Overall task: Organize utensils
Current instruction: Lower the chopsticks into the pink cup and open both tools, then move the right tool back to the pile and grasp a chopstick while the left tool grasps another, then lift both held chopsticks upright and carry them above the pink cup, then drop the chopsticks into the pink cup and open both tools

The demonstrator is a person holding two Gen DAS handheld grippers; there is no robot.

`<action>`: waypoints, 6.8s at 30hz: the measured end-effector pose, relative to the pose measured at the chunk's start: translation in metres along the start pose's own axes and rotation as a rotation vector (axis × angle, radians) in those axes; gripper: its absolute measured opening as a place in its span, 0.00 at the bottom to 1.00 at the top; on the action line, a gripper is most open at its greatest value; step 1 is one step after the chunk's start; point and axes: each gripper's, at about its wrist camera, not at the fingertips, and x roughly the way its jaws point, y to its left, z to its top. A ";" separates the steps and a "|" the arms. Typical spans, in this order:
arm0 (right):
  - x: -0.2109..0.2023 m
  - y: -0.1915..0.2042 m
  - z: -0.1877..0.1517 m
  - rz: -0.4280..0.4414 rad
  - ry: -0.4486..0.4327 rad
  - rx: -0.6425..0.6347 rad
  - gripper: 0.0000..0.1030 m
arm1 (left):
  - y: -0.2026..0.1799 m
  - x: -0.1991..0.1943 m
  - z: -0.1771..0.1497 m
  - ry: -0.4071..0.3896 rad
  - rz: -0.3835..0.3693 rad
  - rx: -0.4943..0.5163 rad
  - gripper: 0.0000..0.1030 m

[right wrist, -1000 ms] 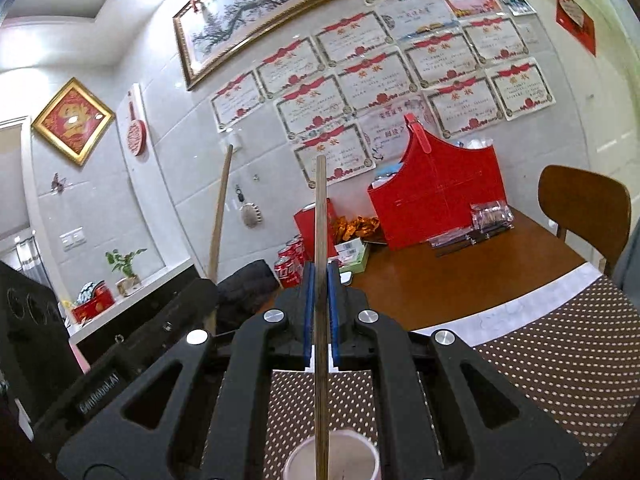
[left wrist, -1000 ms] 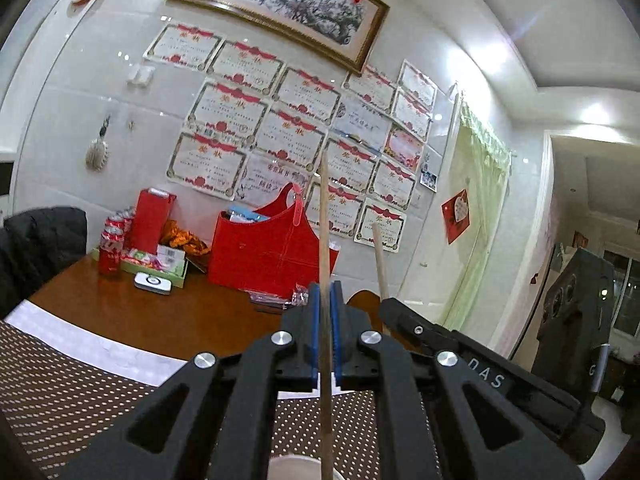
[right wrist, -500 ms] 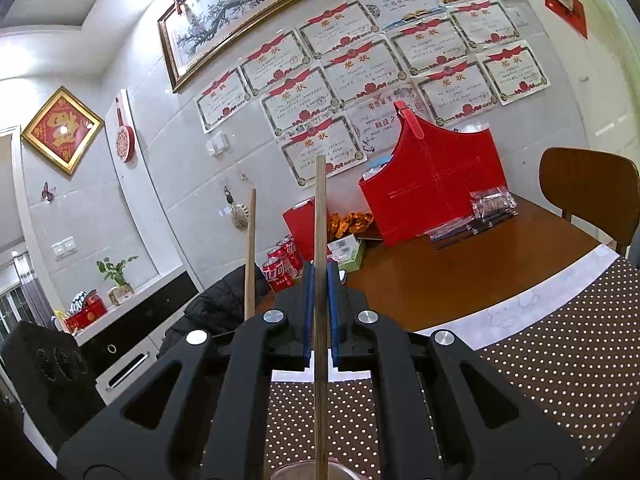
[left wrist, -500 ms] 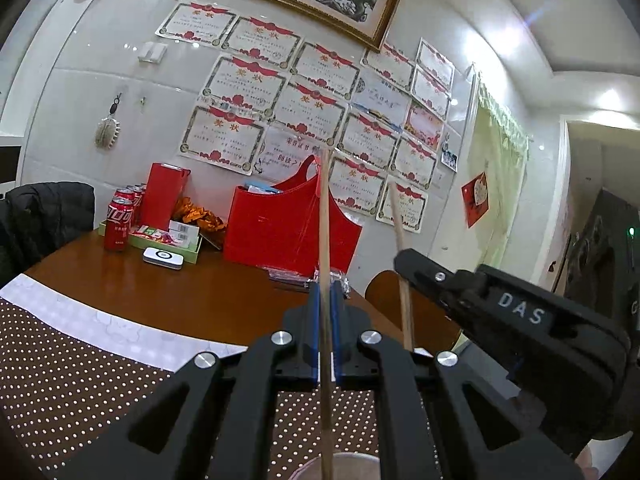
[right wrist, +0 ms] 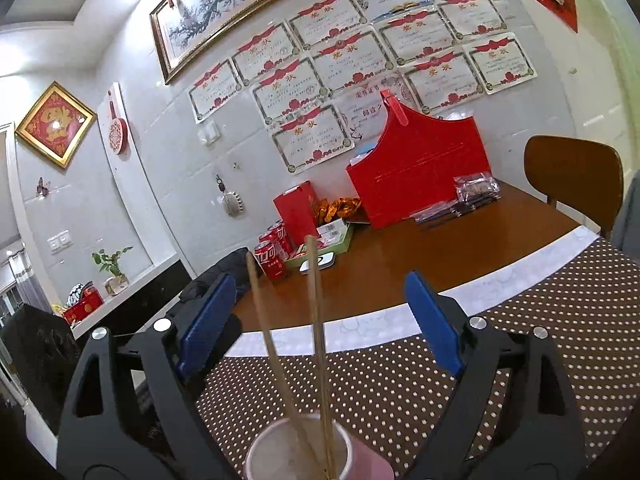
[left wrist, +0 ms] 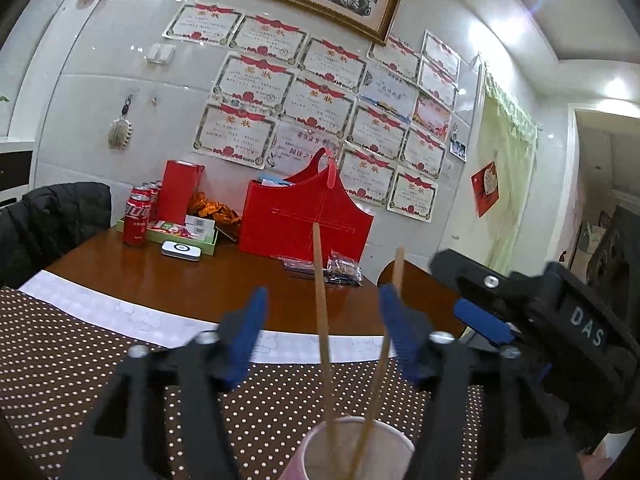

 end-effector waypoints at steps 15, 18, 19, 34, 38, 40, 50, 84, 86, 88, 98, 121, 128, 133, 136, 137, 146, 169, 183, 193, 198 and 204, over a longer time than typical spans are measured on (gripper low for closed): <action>-0.105 0.023 0.025 -0.096 0.040 -0.054 0.94 | -0.037 -0.113 0.035 0.008 0.195 0.168 0.84; -0.127 0.030 0.025 -0.110 0.053 -0.066 0.94 | -0.042 -0.139 0.037 0.026 0.229 0.182 0.84; -0.133 0.032 0.025 -0.113 0.058 -0.069 0.94 | -0.043 -0.149 0.038 0.032 0.239 0.185 0.84; -0.198 0.040 -0.020 -0.153 0.203 -0.105 0.94 | -0.031 -0.223 -0.002 0.174 0.330 0.159 0.84; -0.198 0.036 -0.041 -0.173 0.259 -0.111 0.94 | -0.021 -0.223 -0.025 0.245 0.331 0.160 0.84; -0.195 0.035 -0.050 -0.176 0.285 -0.113 0.94 | -0.017 -0.220 -0.037 0.286 0.318 0.159 0.84; -0.179 0.025 -0.072 -0.197 0.362 -0.118 0.94 | -0.004 -0.194 -0.091 0.477 0.307 0.172 0.84; -0.077 0.016 -0.180 -0.227 0.800 -0.371 0.63 | 0.013 -0.134 -0.150 0.715 0.279 0.134 0.84; -0.072 0.021 -0.182 -0.234 0.804 -0.410 0.57 | 0.013 -0.134 -0.150 0.714 0.278 0.133 0.84; -0.066 0.022 -0.180 -0.238 0.803 -0.414 0.45 | 0.013 -0.134 -0.150 0.715 0.279 0.134 0.84; -0.043 0.021 -0.174 -0.207 0.815 -0.398 0.31 | 0.009 -0.112 -0.148 0.746 0.331 0.206 0.84; -0.098 0.003 -0.145 0.009 0.654 -0.173 0.05 | 0.029 -0.127 -0.117 0.641 0.243 0.014 0.06; -0.119 0.023 -0.110 0.089 0.521 -0.151 0.05 | 0.014 -0.148 -0.087 0.479 0.232 -0.012 0.06; -0.122 0.032 -0.084 0.124 0.444 -0.119 0.05 | 0.003 -0.151 -0.063 0.397 0.208 0.012 0.06; -0.118 0.039 -0.068 0.135 0.384 -0.113 0.06 | 0.000 -0.143 -0.042 0.339 0.184 0.030 0.06; -0.116 0.041 -0.060 0.141 0.353 -0.111 0.06 | -0.003 -0.141 -0.033 0.307 0.173 0.036 0.06; -0.083 0.057 0.006 0.111 0.065 -0.131 0.06 | -0.024 -0.107 0.043 0.051 0.028 0.017 0.06; 0.008 0.031 0.032 0.047 -0.046 -0.131 0.06 | -0.023 0.004 0.039 -0.080 -0.036 -0.010 0.06; 0.022 0.020 0.007 0.031 0.030 -0.119 0.07 | -0.015 0.012 0.009 -0.023 0.023 -0.008 0.27; -0.024 0.004 0.016 0.003 -0.017 -0.042 0.94 | -0.020 -0.041 0.021 -0.065 0.069 0.018 0.76; -0.047 0.010 0.024 -0.023 -0.015 -0.054 0.94 | -0.031 -0.063 0.034 -0.045 0.123 0.074 0.81; -0.074 0.025 0.028 -0.037 0.001 -0.088 0.94 | -0.044 -0.095 0.039 -0.006 0.178 0.122 0.81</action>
